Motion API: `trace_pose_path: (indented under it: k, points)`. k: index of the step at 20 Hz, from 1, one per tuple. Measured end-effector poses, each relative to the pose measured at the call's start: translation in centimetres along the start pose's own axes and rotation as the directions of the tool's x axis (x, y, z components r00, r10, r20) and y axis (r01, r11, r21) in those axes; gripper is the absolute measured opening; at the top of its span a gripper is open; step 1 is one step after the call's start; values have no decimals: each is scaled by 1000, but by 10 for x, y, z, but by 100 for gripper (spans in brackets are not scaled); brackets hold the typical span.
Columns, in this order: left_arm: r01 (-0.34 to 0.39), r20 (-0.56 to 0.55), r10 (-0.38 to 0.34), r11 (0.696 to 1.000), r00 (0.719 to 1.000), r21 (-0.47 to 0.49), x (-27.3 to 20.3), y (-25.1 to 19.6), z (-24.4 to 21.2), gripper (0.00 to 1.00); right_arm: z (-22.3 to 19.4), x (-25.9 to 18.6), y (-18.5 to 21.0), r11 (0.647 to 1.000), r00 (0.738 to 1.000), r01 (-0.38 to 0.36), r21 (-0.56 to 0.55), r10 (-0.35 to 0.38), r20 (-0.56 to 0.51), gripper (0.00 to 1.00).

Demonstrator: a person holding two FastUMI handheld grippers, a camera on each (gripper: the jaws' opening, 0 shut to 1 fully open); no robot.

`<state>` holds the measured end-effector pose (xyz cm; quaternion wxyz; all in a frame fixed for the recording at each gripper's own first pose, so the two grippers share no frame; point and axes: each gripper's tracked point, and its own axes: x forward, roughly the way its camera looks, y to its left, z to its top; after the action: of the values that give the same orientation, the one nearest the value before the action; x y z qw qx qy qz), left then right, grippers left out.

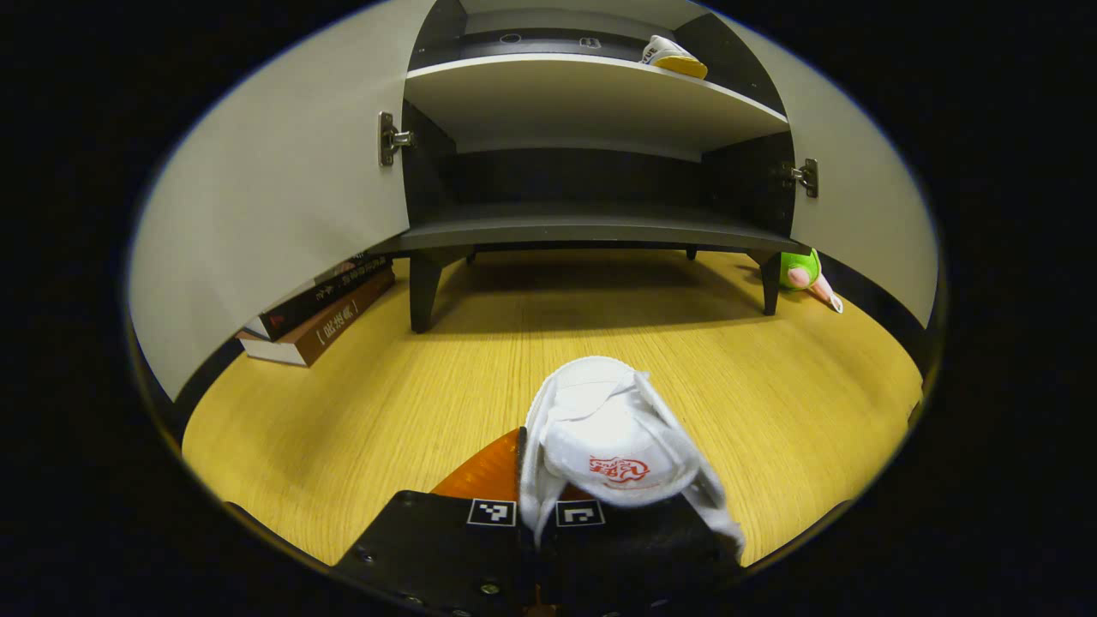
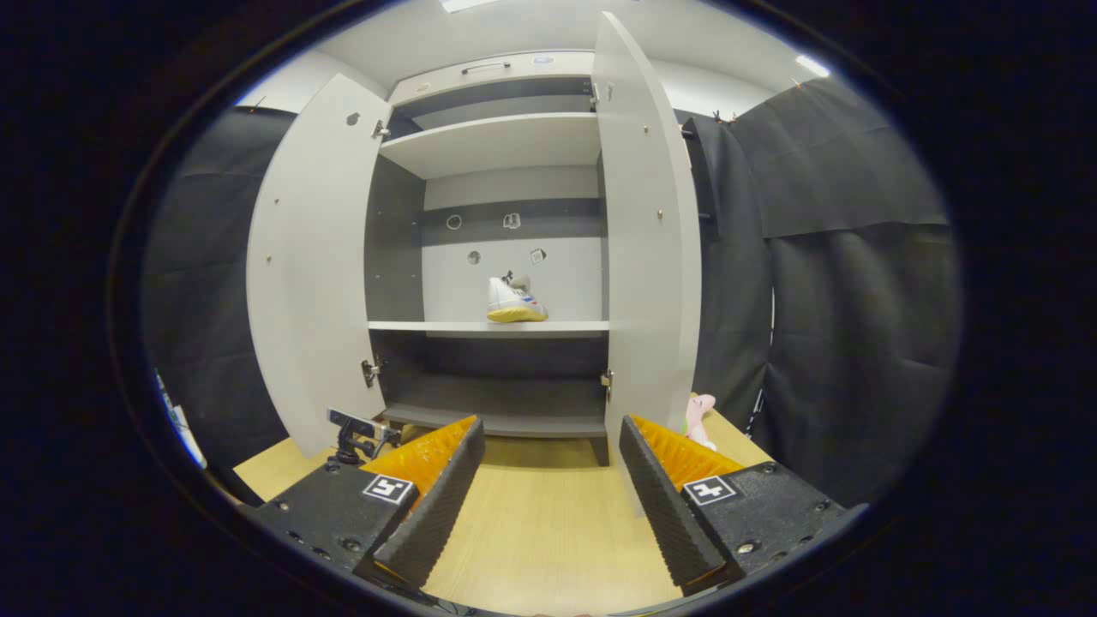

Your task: Grab one shoe with the right hand and put it into the shoe cabinet, grab the other shoe with the left hand and put it into the shoe cabinet; then close the right door with the right hand and the left door with the left hand.

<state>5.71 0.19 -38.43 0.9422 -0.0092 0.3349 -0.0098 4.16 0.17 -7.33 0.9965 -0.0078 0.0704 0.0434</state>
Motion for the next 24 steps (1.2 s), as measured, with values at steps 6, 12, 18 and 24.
trace_pose_path:
  k: [6,12,18,24]
  points:
    - [-38,136,44,998,990,-42,-75,12,57,13,5,2,12,999,999,-30,-18,30,13,99]
    - [-2,299,37,993,953,-117,-145,17,180,3,5,5,29,997,997,-80,-20,80,12,99]
    - [43,414,22,988,910,-147,-146,8,313,2,10,4,40,993,993,-117,-33,118,21,99]
    - [2,392,62,987,918,-162,-73,12,422,2,14,1,38,993,993,-113,-42,114,31,99]
